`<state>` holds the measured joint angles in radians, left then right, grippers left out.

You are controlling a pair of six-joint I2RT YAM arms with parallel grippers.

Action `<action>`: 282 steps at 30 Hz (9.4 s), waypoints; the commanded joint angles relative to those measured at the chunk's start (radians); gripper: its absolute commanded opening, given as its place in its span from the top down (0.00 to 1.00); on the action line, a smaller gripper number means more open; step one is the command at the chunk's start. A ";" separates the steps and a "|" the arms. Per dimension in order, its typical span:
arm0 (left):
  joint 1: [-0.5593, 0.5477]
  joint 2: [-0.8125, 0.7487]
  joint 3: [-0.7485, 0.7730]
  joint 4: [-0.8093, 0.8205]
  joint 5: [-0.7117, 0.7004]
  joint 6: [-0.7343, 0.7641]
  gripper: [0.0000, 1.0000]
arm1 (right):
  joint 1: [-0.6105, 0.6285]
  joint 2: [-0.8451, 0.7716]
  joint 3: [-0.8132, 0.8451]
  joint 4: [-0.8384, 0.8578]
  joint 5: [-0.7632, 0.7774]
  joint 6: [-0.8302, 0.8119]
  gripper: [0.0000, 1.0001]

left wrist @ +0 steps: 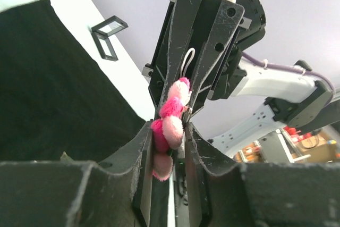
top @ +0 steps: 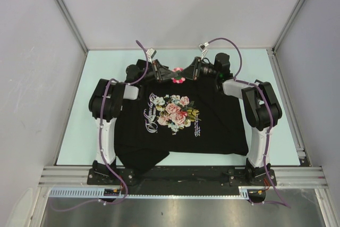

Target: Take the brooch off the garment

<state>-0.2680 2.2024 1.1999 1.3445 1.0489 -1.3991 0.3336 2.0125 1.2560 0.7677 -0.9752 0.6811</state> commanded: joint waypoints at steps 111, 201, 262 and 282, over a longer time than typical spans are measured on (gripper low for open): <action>0.069 -0.231 -0.216 0.125 -0.159 0.274 0.44 | -0.031 0.017 -0.003 0.154 -0.011 0.115 1.00; -0.120 -0.308 -0.257 -0.073 -0.546 0.569 0.58 | 0.030 -0.115 -0.063 -0.011 0.181 -0.057 1.00; -0.097 -0.072 0.026 0.191 -0.066 0.204 0.75 | 0.062 -0.034 0.043 -0.053 -0.034 -0.086 1.00; -0.100 -0.029 0.105 0.157 0.010 0.173 0.82 | 0.082 -0.034 0.075 -0.145 -0.046 -0.163 1.00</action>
<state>-0.2813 2.1761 1.2301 1.2911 0.9577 -1.1896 0.3092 1.9739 1.2755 0.6464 -0.9485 0.5591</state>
